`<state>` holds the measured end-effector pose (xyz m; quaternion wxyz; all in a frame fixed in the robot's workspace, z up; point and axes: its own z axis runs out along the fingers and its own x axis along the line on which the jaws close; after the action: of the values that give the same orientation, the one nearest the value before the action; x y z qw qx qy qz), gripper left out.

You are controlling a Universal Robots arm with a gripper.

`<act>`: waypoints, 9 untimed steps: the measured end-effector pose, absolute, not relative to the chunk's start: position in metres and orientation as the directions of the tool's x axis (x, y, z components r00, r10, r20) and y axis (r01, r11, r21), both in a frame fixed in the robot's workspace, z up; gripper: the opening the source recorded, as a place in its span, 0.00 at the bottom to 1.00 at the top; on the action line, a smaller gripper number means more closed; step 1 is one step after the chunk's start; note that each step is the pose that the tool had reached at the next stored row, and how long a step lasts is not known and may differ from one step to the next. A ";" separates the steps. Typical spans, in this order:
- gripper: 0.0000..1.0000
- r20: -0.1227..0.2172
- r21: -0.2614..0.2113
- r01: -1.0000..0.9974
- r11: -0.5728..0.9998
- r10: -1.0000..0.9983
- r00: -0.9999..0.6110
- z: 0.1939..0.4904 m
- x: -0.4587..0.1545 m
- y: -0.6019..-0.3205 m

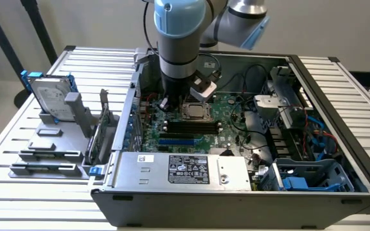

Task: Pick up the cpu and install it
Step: 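Install the first cpu locking lever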

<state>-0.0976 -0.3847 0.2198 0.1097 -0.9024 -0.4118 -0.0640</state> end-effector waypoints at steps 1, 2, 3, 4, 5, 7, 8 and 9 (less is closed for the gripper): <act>0.11 0.206 -0.145 0.759 -0.635 0.731 0.650 0.220 -0.098 -0.382; 0.11 0.205 -0.145 0.762 -0.632 0.734 0.648 0.220 -0.098 -0.379; 0.11 0.205 -0.145 0.765 -0.627 0.737 0.644 0.220 -0.098 -0.377; 0.11 0.205 -0.144 0.769 -0.622 0.742 0.638 0.220 -0.098 -0.375; 0.11 0.204 -0.144 0.775 -0.615 0.748 0.632 0.221 -0.098 -0.374; 0.11 0.203 -0.143 0.788 -0.599 0.762 0.615 0.222 -0.098 -0.372; 0.11 0.202 -0.142 0.795 -0.590 0.769 0.607 0.223 -0.098 -0.372; 0.11 0.201 -0.141 0.802 -0.580 0.777 0.597 0.224 -0.098 -0.371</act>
<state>-0.0977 -0.3714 0.2242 0.1090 -0.8869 -0.4450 -0.0585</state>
